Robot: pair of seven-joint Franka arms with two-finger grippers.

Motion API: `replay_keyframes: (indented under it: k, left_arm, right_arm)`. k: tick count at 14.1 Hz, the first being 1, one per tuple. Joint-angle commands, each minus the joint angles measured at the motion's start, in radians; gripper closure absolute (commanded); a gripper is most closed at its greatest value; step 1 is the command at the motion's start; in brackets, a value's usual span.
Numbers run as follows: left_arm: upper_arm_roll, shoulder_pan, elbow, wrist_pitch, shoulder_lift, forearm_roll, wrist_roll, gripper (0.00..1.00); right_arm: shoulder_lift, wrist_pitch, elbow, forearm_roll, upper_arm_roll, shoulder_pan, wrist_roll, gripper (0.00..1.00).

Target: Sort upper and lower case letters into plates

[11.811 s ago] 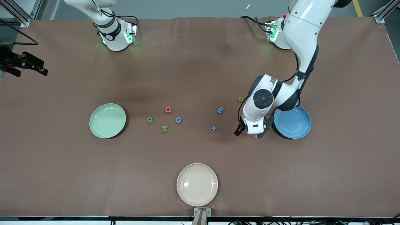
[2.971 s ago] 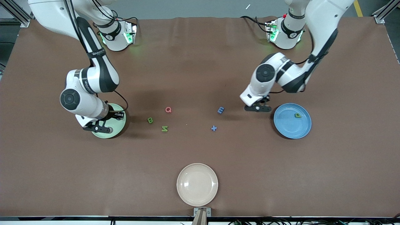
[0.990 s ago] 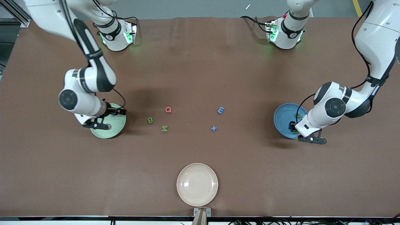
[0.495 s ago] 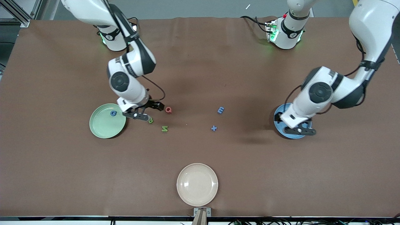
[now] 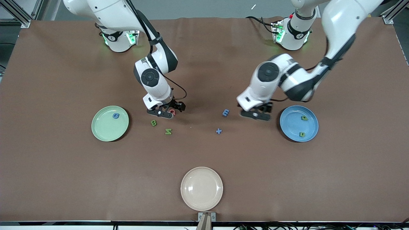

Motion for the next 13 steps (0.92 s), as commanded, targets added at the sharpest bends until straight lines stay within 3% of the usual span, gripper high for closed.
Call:
replay_keyframes:
  k: [1, 2, 5, 7, 13]
  left_arm:
    - [0.053, -0.105, 0.075, -0.003, 0.076, 0.009, 0.026, 0.00]
    - [0.059, -0.146, 0.089, -0.001, 0.102, 0.010, 0.028, 0.00]
    - [0.174, -0.272, 0.091, 0.049, 0.128, 0.041, 0.028, 0.02]
    - [0.202, -0.300, 0.091, 0.109, 0.159, 0.046, 0.029, 0.02]
    - [0.315, -0.406, 0.095, 0.192, 0.170, 0.047, 0.035, 0.16]
  right_arm:
    - [0.018, 0.016, 0.001, 0.002, -0.017, 0.014, 0.008, 0.06]
    - [0.018, 0.017, 0.001, -0.003, -0.017, 0.014, 0.008, 0.07]
    - [0.018, 0.017, 0.001, -0.041, -0.019, 0.014, 0.008, 0.10]
    - [0.027, 0.017, 0.000, -0.043, -0.019, 0.028, 0.008, 0.14]
    - [0.041, 0.030, 0.000, -0.057, -0.063, 0.073, 0.010, 0.21]
